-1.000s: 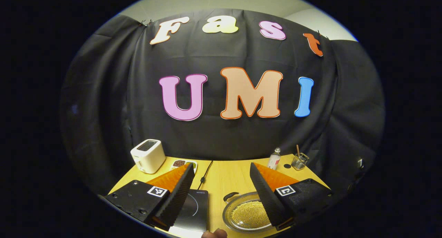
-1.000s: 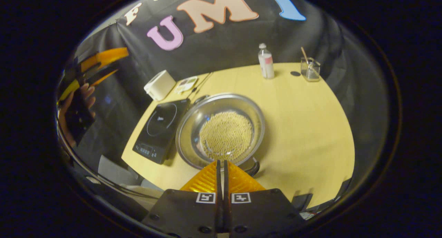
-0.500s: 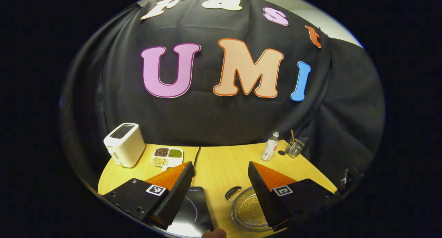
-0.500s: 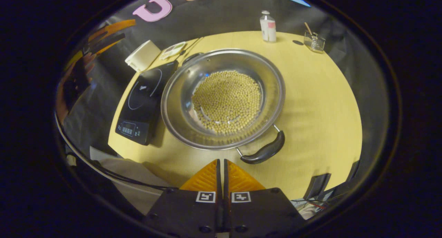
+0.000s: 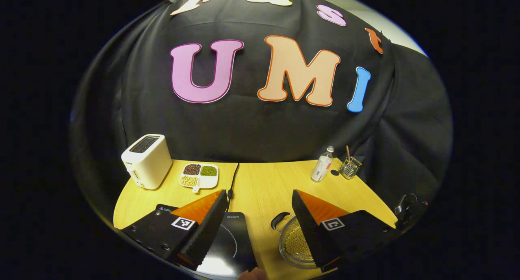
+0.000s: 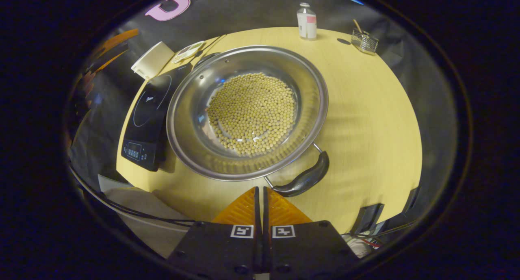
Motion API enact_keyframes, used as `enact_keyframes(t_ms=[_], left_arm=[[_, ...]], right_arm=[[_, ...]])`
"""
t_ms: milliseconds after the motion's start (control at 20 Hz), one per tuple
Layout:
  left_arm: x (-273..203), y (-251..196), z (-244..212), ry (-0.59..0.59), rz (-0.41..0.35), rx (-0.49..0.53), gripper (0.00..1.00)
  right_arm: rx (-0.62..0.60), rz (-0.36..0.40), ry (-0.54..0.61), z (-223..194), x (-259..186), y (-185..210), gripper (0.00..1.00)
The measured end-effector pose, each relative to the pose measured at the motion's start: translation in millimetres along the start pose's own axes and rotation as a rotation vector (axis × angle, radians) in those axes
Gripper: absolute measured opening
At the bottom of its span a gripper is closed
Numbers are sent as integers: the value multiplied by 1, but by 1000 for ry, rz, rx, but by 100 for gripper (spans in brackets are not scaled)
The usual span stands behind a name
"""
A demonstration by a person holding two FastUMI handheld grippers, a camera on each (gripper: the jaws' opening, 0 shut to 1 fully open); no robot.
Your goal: First push the handle of the pot to place it horizontally, then grasp the pot with both hands and set it on the induction cooktop.
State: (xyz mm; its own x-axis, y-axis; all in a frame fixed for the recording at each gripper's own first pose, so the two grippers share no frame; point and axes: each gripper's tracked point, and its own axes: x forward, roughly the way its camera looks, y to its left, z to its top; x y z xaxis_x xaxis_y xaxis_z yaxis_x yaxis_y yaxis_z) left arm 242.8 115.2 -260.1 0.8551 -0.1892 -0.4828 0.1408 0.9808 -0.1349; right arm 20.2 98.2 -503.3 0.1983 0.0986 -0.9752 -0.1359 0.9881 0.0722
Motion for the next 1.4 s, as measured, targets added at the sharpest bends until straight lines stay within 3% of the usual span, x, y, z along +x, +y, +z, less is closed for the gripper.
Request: enact_keyframes(t_ms=[750, 1400], left_arm=[[-27, 30, -18, 11, 98, -40, 97], [-51, 49, -34, 51, 105, -82, 97]], right_arm=[[-87, -93, 15, 35, 3, -48, 3], [-77, -196, 34, 72, 18, -89, 3]])
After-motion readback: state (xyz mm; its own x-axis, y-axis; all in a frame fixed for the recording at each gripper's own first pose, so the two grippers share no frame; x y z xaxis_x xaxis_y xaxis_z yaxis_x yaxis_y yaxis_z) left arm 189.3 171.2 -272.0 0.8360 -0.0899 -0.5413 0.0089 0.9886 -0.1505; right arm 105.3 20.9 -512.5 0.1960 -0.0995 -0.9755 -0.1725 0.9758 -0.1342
